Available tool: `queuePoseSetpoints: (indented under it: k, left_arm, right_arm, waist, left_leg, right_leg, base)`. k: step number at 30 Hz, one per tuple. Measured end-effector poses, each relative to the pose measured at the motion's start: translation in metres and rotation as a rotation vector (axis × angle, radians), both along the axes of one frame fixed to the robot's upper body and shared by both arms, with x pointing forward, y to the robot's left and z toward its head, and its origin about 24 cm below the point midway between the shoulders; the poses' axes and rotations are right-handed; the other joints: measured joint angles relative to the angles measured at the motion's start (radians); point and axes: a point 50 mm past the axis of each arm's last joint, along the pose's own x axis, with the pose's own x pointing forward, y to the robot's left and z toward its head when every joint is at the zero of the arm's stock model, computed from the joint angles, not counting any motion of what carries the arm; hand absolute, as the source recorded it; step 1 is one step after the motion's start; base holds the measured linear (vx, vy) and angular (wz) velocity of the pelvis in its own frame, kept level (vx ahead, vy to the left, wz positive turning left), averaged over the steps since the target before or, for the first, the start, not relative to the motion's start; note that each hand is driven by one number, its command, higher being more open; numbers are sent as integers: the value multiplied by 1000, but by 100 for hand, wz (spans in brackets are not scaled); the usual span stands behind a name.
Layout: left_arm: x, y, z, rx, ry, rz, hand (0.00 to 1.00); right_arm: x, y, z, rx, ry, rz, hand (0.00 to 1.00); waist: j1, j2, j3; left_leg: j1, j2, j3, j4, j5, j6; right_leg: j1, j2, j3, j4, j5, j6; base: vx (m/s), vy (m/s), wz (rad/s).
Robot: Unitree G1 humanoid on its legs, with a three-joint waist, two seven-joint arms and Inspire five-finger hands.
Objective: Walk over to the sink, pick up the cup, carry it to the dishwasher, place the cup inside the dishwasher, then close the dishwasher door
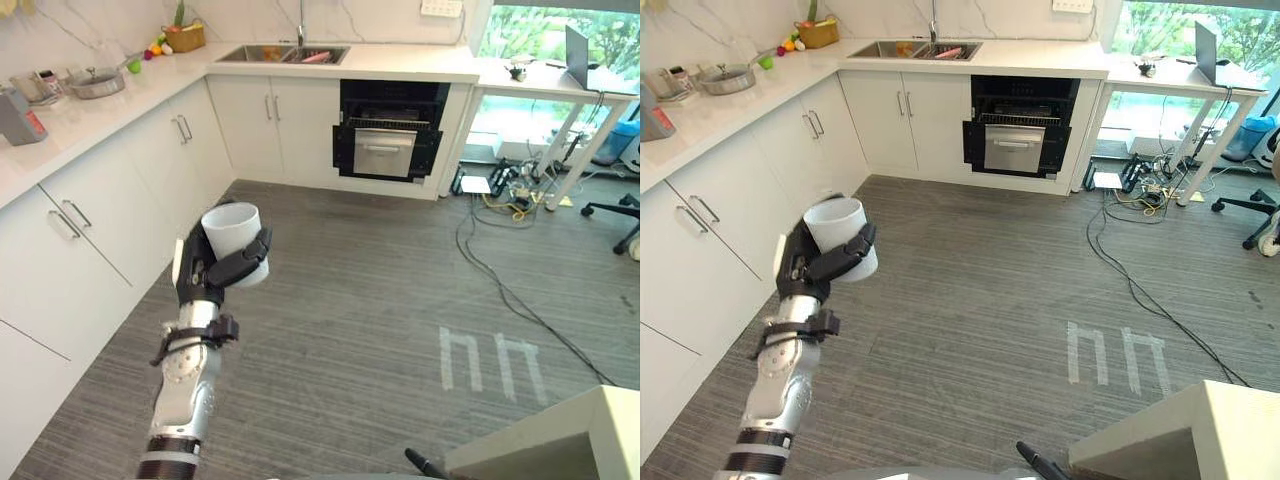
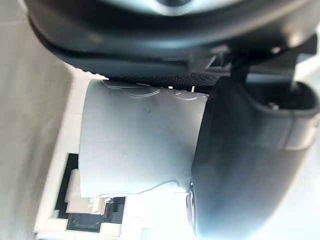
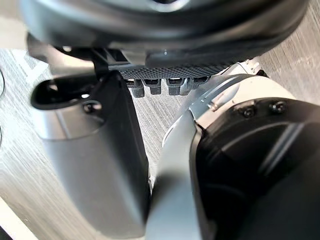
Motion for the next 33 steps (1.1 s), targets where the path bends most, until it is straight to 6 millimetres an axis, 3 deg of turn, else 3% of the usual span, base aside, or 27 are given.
queuePoseSetpoints:
  k: [1, 4, 6, 7, 9, 11, 12, 13, 14, 15, 16, 17, 18, 19, 20, 21, 22, 23, 24, 25, 26, 28, 30, 31, 32, 33]
  left_arm:
    - [-6, -4, -14, -41, 61, 0, 0]
    - [-19, -8, -40, -118, 196, -5, 0]
    - [-24, -11, -46, -133, 233, -14, 0]
    - [-22, -13, -45, -139, 225, -29, 0]
    - [-18, -20, -42, -133, 208, -73, 0]
    - [-13, -39, -37, -121, 188, -165, 0]
    - [-10, -40, -32, -115, 161, -174, 0]
    - [-7, -39, -30, -104, 160, -168, 0]
    - [-6, -39, -30, -93, 168, -174, 0]
    - [-4, -39, -27, -77, 165, -175, 0]
    - [-3, -38, -22, -64, 144, -164, 0]
    - [-2, -37, -17, -60, 125, -158, 0]
    - [-1, -33, -10, -26, 100, -141, 0]
    - [1, -31, -5, 18, 83, -138, 0]
    - [4, -31, -2, 50, 69, -142, 0]
    - [7, -34, 3, 84, 53, -151, 0]
    - [7, -35, 10, 134, 25, -163, 0]
    - [7, -36, 13, 142, 15, -165, 0]
    - [7, -36, 17, 153, -1, -168, 0]
    - [8, -40, 18, 160, -5, -181, 0]
    - [8, -46, 17, 141, 1, -190, 0]
    - [8, -49, 20, 124, -13, -189, 0]
    - [7, -50, 18, 138, -9, -192, 0]
    - [5, -52, 17, 173, -6, -188, 0]
    - [3, -55, 16, 191, -7, -168, 0]
    - [1, -56, 15, 194, -4, -158, 0]
  right_arm:
    - [-3, -1, 0, 3, 8, -21, 100]
    - [-4, -3, 0, -1, 6, -45, 100]
    - [-4, -2, -1, -3, 8, -55, 100]
    - [-3, -1, -2, -4, 2, -74, 100]
    - [-3, -1, -2, -29, -12, -94, 100]
    - [-10, -12, 1, -97, -14, -134, 100]
    - [-6, -14, 2, -109, -29, -144, 100]
    - [1, -14, 2, -117, -58, -146, 100]
    - [4, -13, 3, -122, -81, -153, 100]
    - [8, -14, 5, -142, -121, -144, 100]
    - [17, -15, 8, -165, -177, -134, 100]
    - [26, -14, 10, -176, -224, -132, 100]
    - [44, -12, 17, -188, -304, -111, 100]
    - [58, -11, 23, -203, -362, -85, 100]
    - [70, -12, 29, -220, -405, -70, 100]
    - [85, -13, 39, -248, -467, -54, 100]
    - [109, -15, 56, -291, -568, -38, 100]
    - [117, -15, 62, -302, -604, -35, 100]
    - [128, -15, 69, -316, -652, -28, 100]
    - [137, -20, 78, -348, -694, -15, 100]
    - [145, -25, 84, -373, -714, -5, 100]
    - [159, -20, 97, -379, -784, 3, 100]
    - [163, -8, 111, -366, -862, 5, 100]
    - [161, -5, 119, -367, -900, -19, 100]
    - [160, -5, 127, -371, -931, -44, 100]
    - [159, -6, 129, -373, -940, -51, 100]
  waist:
    - [5, 5, 3]
    - [5, 14, 8]
    - [8, 20, 8]
    - [13, 21, 8]
    - [22, 0, 16]
    - [25, -13, -12]
    - [37, -22, -1]
    - [31, -35, 10]
    - [25, -37, 9]
    - [25, -38, 8]
    - [26, -34, 11]
    - [30, -32, 15]
    - [29, -36, 14]
    - [25, -45, 18]
    - [20, -53, 26]
    - [13, -40, 41]
    - [5, -57, 36]
    - [4, -77, 34]
    - [5, -115, 31]
    - [-10, -126, 31]
    - [-7, -84, 36]
    - [12, -43, 39]
    - [11, -38, 36]
    - [5, -32, 37]
    - [3, -23, 43]
    - [2, -19, 44]
  left_leg:
    - [-2, 8, 3, 16, -26, 19]
    - [-4, 15, 5, 31, -55, 35]
    - [-15, 14, 7, 37, -61, 39]
    - [-31, 10, 7, 56, -68, 40]
    - [-43, -15, 9, 108, -93, 53]
    - [-46, -77, 25, 162, -167, 79]
    - [-43, -94, 32, 188, -188, 85]
    - [-22, -115, 26, 216, -221, 99]
    - [3, -126, 14, 209, -227, 103]
    - [55, -132, -1, 175, -230, 110]
    - [93, -129, -10, 140, -226, 121]
    - [113, -123, -12, 125, -227, 119]
    - [132, -118, -14, 98, -229, 116]
    - [145, -116, -20, 74, -229, 116]
    - [157, -110, -28, 59, -228, 114]
    - [171, -98, -40, 42, -222, 101]
    - [188, -96, -50, 16, -207, 59]
    - [206, -110, -51, 2, -208, 57]
    - [243, -140, -56, -22, -217, 43]
    - [296, -148, -84, -41, -247, 14]
    - [333, -111, -85, -49, -255, 9]
    - [333, -58, -86, 10, -250, 8]
    - [303, -24, -109, 157, -220, -1]
    - [236, 5, -122, 334, -172, -13]
    - [138, 41, -136, 543, -41, -41]
    - [93, 53, -149, 625, 65, -60]
  right_leg:
    - [6, 6, 3, -2, 2, -3]
    - [7, 11, 6, 9, -1, -5]
    - [-24, 2, 7, 54, -26, -3]
    - [-67, -9, 5, 136, -73, 3]
    - [-118, -55, -5, 287, -168, 26]
    - [-142, -157, -47, 472, -247, 93]
    - [-217, -194, -43, 652, -267, 77]
    - [-324, -247, -44, 890, -187, 2]
    - [-348, -267, -43, 971, -119, -30]
    - [-380, -271, -13, 1051, 19, -10]
    - [-421, -264, 5, 1118, 145, -18]
    - [-463, -247, 7, 1165, 82, 0]
    - [-511, -218, -14, 1175, -18, -5]
    - [-544, -193, -32, 1130, -71, -4]
    - [-550, -167, -46, 1063, -95, 4]
    - [-549, -118, -66, 899, -106, 18]
    - [-519, -41, -72, 485, -40, 82]
    - [-503, -34, -85, 343, 2, 91]
    - [-489, -38, -119, 229, 48, 69]
    - [-467, -42, -124, 232, 208, -34]
    - [-456, -11, -141, 268, 224, -50]
    - [-459, 41, -136, 327, 151, -75]
    - [-450, 65, -139, 401, 72, -98]
    - [-423, 79, -151, 412, 29, -103]
    - [-382, 99, -152, 397, 0, -98]
    - [-357, 111, -147, 382, -10, -101]
  base:
    - [-72, -11, -13]
    - [-12, -5, -5]
    - [37, 20, 1]
    - [57, 61, 17]
    - [68, 86, 38]
    - [168, 185, 61]
    - [128, 171, 33]
    - [31, 102, 19]
    - [136, 157, 36]
    - [293, 205, 34]
    - [311, 189, 20]
    - [306, 123, 8]
    - [269, 16, 8]
    - [294, -22, 17]
    - [258, -51, 31]
    - [369, -120, 40]
    - [395, -143, 35]
    - [545, -217, 24]
    - [550, -211, 41]
    - [683, -227, 38]
    - [561, -175, 29]
    - [454, -216, -23]
    - [393, -263, -19]
    - [365, -235, -5]
    - [362, -210, -7]
    - [496, -159, -34]
